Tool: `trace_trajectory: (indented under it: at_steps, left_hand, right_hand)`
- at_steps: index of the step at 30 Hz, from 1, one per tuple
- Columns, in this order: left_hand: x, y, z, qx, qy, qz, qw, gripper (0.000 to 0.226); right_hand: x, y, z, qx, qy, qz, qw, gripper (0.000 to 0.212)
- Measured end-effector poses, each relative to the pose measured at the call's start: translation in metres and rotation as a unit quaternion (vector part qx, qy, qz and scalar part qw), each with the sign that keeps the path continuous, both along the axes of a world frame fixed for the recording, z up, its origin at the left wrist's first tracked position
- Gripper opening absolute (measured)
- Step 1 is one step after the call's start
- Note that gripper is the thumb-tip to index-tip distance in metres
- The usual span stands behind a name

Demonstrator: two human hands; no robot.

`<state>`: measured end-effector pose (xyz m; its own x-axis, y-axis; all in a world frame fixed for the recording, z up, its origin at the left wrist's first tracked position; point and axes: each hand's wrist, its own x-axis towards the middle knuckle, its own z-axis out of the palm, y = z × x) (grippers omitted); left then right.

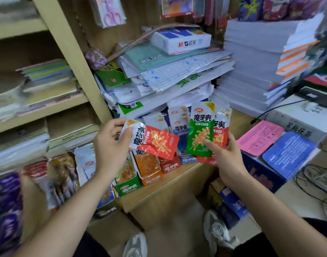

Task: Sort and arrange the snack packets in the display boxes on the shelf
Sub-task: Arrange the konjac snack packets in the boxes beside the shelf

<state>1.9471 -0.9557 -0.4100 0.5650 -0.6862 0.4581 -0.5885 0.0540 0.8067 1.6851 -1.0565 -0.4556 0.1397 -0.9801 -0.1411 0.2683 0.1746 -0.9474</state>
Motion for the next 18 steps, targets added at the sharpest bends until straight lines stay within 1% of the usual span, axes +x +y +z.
trace_trajectory:
  at_steps: [3,5,8,11,12,13,15,17,18]
  left_hand:
    - [0.002,0.004,-0.007,-0.025,-0.003,0.041,0.999,0.022]
    - [0.000,0.001,-0.007,-0.043,-0.033,0.053,0.997,0.023]
    - [-0.005,-0.007,-0.013,-0.046,-0.112,0.045,0.992,0.023]
    - [-0.011,-0.022,-0.019,-0.044,-0.223,0.039,0.973,0.017]
    - [-0.014,-0.028,-0.021,-0.037,-0.241,0.034,0.969,0.016]
    - [-0.017,-0.034,-0.021,-0.020,-0.243,0.029,0.969,0.016]
    - [-0.023,-0.045,-0.022,0.043,-0.221,0.019,0.974,0.019]
    - [-0.026,-0.054,-0.022,0.123,-0.176,0.012,0.977,0.025]
    - [-0.026,-0.058,-0.021,0.155,-0.141,0.012,0.978,0.026]
  right_hand:
    - [0.001,0.003,0.000,-0.008,0.006,-0.009,1.000,0.048]
    - [0.005,0.002,-0.001,-0.010,0.010,-0.013,1.000,0.049]
    - [0.011,-0.002,-0.003,-0.012,0.026,-0.021,0.999,0.049]
    - [0.017,-0.010,-0.004,-0.014,0.039,-0.023,0.999,0.048]
    - [0.019,-0.013,-0.005,-0.014,0.047,-0.020,0.999,0.048]
    - [0.021,-0.016,-0.006,-0.014,0.054,-0.018,0.998,0.048]
    - [0.025,-0.022,-0.008,-0.013,0.066,-0.014,0.998,0.048]
    - [0.028,-0.027,-0.010,-0.010,0.074,-0.006,0.997,0.048]
    - [0.029,-0.029,-0.011,-0.010,0.078,-0.002,0.997,0.049]
